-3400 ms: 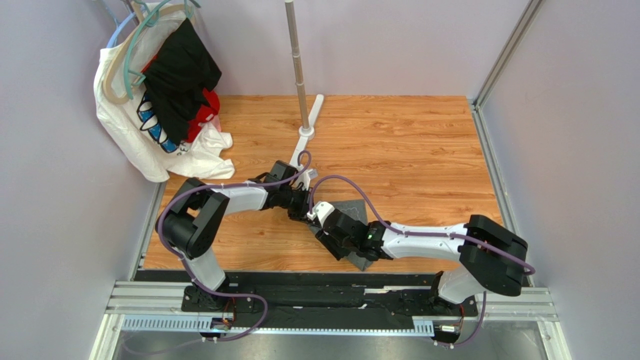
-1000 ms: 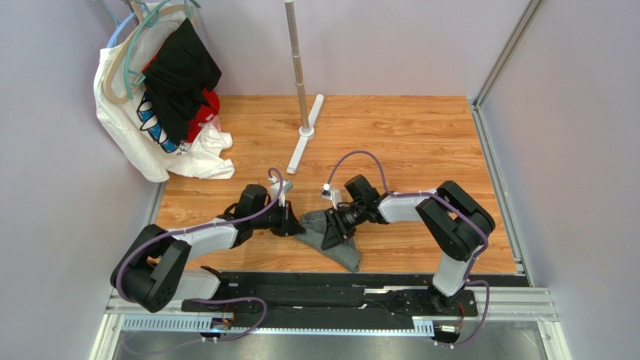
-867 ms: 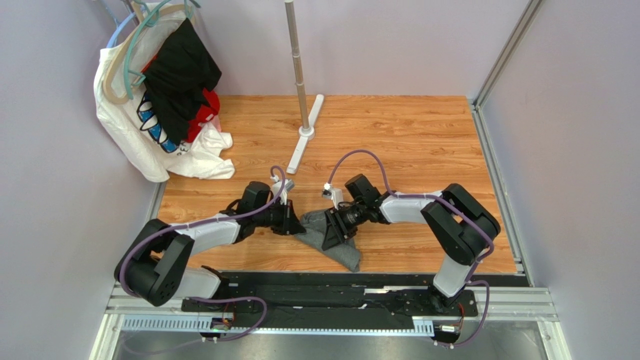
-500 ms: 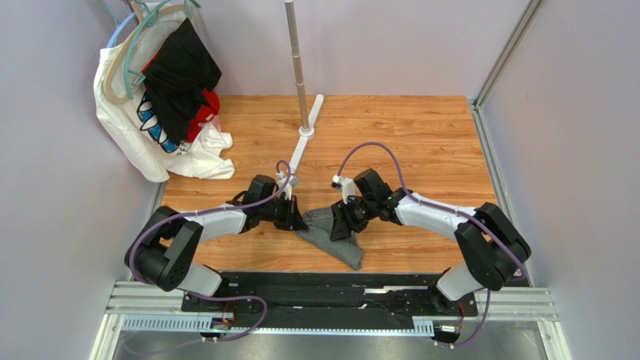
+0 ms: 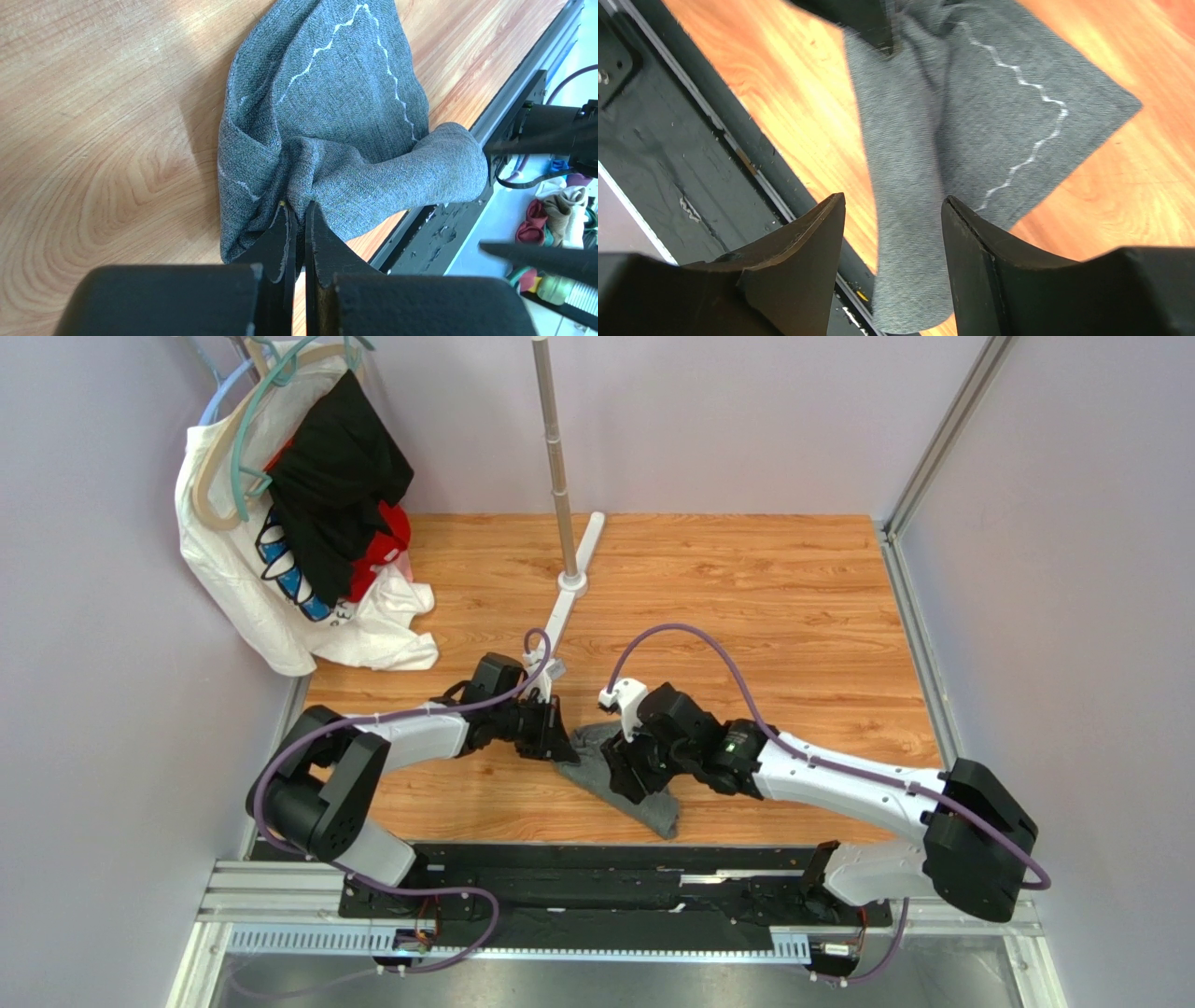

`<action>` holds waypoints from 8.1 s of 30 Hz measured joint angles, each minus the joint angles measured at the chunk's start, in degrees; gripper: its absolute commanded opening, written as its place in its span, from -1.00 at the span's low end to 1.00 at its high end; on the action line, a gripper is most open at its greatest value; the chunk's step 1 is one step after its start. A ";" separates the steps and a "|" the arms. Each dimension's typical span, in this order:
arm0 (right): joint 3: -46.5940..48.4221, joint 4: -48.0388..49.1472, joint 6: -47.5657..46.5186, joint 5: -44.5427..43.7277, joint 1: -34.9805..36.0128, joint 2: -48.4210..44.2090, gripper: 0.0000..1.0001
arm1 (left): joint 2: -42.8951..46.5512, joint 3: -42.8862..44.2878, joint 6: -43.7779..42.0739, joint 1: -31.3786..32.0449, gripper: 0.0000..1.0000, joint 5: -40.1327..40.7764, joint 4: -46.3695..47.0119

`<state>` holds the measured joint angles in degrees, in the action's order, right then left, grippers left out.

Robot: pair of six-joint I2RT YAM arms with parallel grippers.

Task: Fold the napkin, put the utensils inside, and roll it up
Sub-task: Roll the napkin with the utensil

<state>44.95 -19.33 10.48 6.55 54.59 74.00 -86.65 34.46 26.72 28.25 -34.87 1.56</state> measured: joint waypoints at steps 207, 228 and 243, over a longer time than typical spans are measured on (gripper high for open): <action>0.70 -4.70 3.58 37.16 -12.68 22.25 -0.47 | 20.20 -10.43 1.16 -0.07 0.07 17.42 2.60; 4.66 -11.74 3.21 31.54 -15.39 19.02 0.46 | 10.82 -5.95 1.44 -0.07 -1.00 15.47 1.49; 11.34 -12.72 1.95 -15.02 4.33 3.48 0.44 | 5.40 -1.11 0.28 -0.17 -1.00 12.83 -2.54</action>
<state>56.29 -32.05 12.43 -8.47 58.92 77.47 -81.25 33.34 27.00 28.08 -22.04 -0.97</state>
